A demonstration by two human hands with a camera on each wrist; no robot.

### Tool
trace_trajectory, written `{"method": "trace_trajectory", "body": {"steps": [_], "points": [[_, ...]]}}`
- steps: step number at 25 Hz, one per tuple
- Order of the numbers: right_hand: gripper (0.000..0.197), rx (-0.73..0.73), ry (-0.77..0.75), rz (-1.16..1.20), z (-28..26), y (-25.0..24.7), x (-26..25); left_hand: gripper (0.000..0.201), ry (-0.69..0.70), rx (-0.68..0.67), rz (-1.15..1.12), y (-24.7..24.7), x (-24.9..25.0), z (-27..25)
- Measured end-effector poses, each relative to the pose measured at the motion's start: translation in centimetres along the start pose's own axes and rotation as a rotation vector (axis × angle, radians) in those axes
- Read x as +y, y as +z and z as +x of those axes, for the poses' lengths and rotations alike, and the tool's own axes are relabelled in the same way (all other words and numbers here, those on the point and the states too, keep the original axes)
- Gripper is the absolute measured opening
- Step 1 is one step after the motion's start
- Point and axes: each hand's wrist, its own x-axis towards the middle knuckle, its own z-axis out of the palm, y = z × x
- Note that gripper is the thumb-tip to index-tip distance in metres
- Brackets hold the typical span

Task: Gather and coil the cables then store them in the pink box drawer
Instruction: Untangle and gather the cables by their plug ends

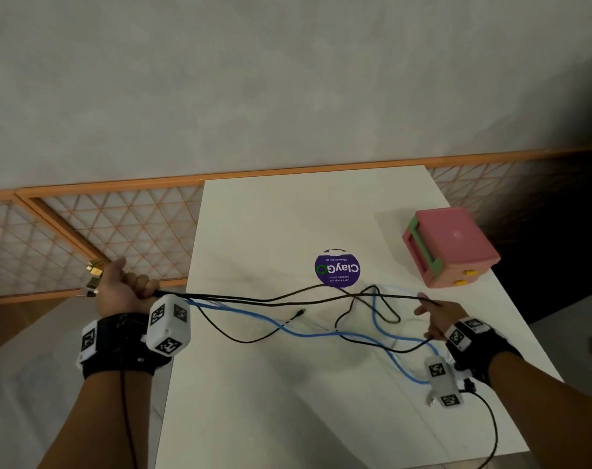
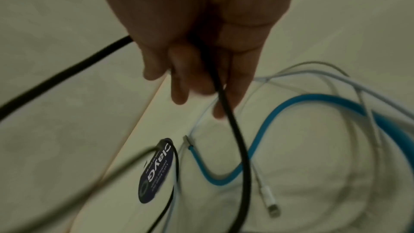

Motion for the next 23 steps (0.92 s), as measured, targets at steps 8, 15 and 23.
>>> {"method": "trace_trajectory", "body": {"steps": [8,15,23], "points": [[0.015,0.066,-0.183,-0.348,1.2,-1.2,0.3,0.056,0.008,0.051,-0.023,-0.7,1.6,0.7],[0.016,0.022,-0.248,-0.632,0.0,-1.7,1.7,0.038,0.022,0.125,0.092,-1.9,1.1,1.4],[0.024,0.115,0.074,-0.184,2.5,-2.9,3.7,0.041,0.018,0.143,0.097,-2.6,1.9,2.1]]}}
